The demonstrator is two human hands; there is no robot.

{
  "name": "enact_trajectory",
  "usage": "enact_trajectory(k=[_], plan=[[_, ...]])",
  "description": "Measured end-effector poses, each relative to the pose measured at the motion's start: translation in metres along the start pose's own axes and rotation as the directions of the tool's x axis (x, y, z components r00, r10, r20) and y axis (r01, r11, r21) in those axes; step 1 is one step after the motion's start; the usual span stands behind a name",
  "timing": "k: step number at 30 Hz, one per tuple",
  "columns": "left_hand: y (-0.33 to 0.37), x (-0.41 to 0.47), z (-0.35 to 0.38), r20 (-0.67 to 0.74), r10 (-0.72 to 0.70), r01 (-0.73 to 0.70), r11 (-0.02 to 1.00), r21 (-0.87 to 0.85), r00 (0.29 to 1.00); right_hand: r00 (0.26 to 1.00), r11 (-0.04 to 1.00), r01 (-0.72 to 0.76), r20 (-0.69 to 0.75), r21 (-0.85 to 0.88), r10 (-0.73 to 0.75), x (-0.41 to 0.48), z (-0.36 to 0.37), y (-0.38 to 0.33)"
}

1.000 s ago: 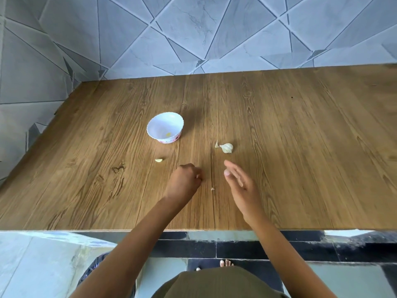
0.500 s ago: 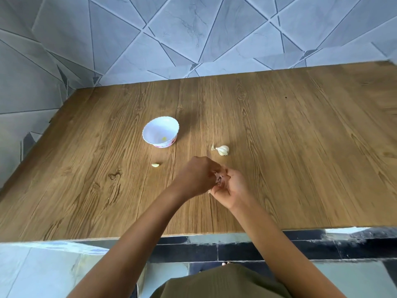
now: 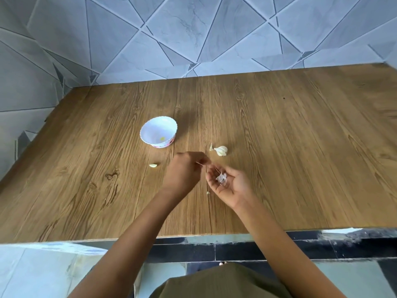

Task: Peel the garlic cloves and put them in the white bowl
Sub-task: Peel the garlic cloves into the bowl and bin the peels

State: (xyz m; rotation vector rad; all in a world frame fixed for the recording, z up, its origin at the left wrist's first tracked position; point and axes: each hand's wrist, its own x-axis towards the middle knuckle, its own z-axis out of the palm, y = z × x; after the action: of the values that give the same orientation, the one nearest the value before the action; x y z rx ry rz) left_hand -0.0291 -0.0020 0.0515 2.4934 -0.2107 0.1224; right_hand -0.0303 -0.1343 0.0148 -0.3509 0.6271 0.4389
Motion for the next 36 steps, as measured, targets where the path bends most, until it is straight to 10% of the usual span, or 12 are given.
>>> enact_trajectory(k=[7, 36], plan=[[-0.049, -0.015, 0.008, 0.135, -0.236, 0.201, 0.952, 0.231, 0.962, 1.000, 1.000, 0.017, -0.011, 0.012, -0.016, 0.001, -0.008, -0.007], [-0.020, -0.033, 0.040, 0.277, 0.167, -0.251, 0.920, 0.302, 0.946, 0.995, 0.995, 0.096, -0.016, 0.028, -0.095, -0.001, -0.006, -0.010]])
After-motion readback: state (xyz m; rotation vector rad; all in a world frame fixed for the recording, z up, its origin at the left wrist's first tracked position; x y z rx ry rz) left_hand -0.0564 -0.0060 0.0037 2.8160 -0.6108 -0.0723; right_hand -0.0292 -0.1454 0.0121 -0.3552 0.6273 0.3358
